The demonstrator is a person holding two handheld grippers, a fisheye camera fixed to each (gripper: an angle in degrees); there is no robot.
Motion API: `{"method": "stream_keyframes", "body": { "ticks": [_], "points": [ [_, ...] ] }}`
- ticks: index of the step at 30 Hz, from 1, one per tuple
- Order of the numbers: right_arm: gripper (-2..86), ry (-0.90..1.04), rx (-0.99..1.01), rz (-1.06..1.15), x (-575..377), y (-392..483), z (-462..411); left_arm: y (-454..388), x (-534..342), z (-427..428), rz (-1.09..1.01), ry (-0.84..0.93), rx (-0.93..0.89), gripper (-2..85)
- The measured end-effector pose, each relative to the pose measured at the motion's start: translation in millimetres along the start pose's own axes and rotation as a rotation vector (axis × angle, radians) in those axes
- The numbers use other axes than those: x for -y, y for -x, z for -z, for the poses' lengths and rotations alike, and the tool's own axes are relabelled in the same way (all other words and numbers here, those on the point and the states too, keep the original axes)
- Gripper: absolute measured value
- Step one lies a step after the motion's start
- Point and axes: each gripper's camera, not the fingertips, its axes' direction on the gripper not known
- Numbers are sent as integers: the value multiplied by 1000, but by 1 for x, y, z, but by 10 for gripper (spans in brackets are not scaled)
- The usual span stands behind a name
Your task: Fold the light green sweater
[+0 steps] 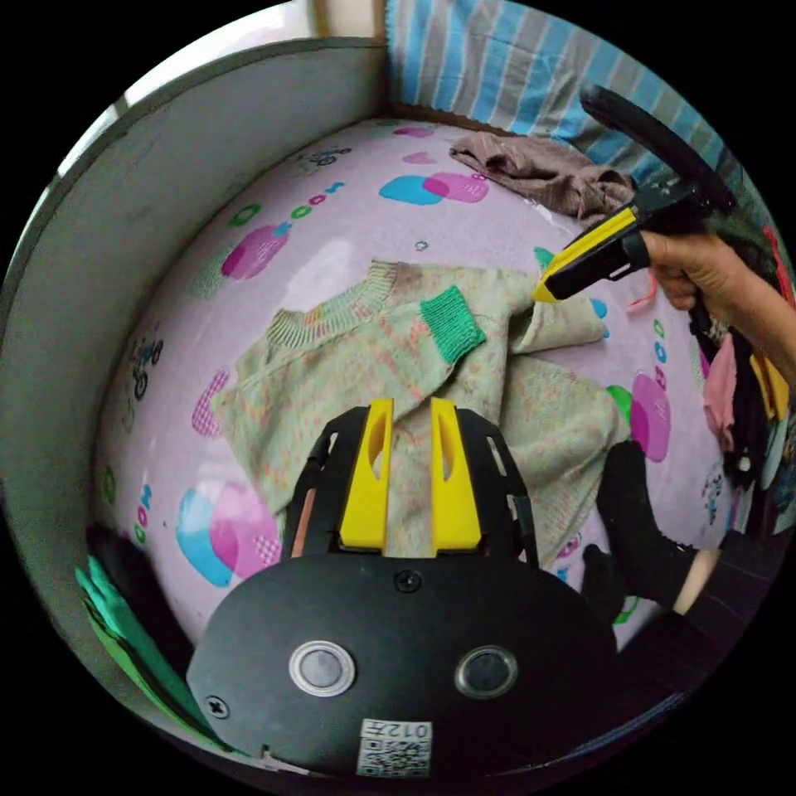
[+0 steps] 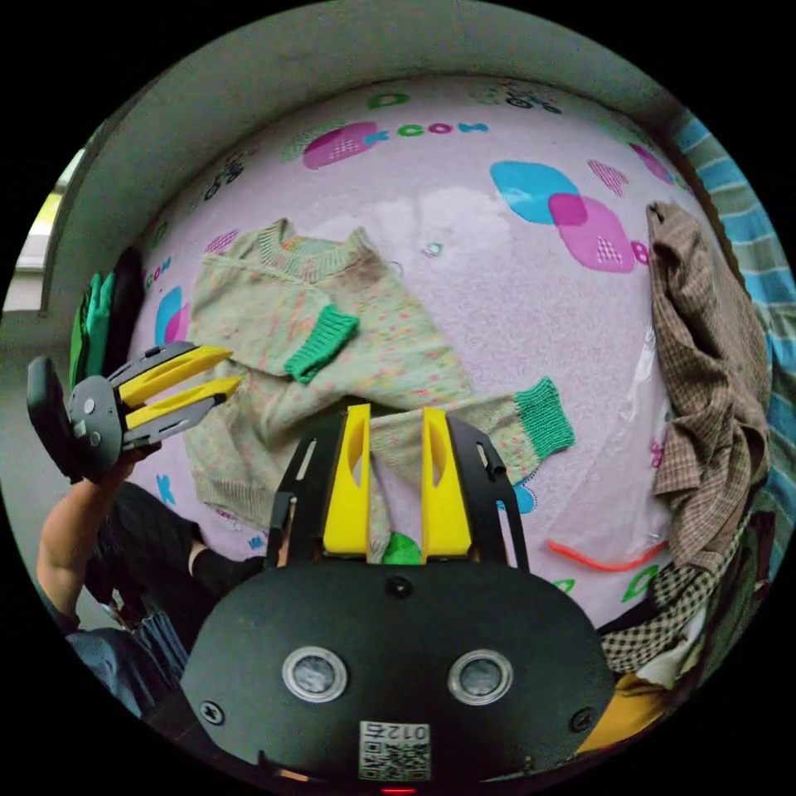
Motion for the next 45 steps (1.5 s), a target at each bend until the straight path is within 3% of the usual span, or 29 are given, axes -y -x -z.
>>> {"method": "stream_keyframes", "body": {
  "ticks": [5, 8, 10, 12, 17, 23, 26, 29, 34, 37, 39, 45],
  "points": [
    [78, 19, 25, -23, 16, -1, -28, -14, 36, -35, -110, 92, 106, 28],
    [56, 11, -22, -9, 28, 8, -30, 6, 45, -30, -66, 86, 28, 15],
    [47, 28, -28, -21, 37, 12, -29, 43, 44, -16, 63, 15, -141, 7],
    [29, 20, -44, -27, 44, 17, -27, 78, 37, 0, 162, -53, -186, 5],
    [-6, -32, -156, -76, 68, 18, -12, 169, 6, 38, 345, -52, 49, 3],
    [-9, -237, -269, -212, 85, 11, 23, 255, -60, 47, 634, 125, 260, 6],
    [-9, -282, -105, -185, 82, 9, 30, 266, -88, 60, 722, 56, 227, 7],
    [-9, -215, 129, -136, 75, 14, 13, 243, -91, 69, 658, -24, 186, 8],
    [-9, -96, 201, -40, 74, 44, -23, 163, -51, 38, 349, -24, -189, 8],
    [-9, 18, 106, 70, 84, 69, -42, 129, -28, 19, 182, 58, -266, 7],
    [-10, 125, -42, 114, 89, 79, -57, 111, -17, -4, 92, 217, -202, 5],
    [-10, 162, -145, 196, 85, 87, -63, 124, -31, -3, 19, 253, -164, 1]
  ]
}}
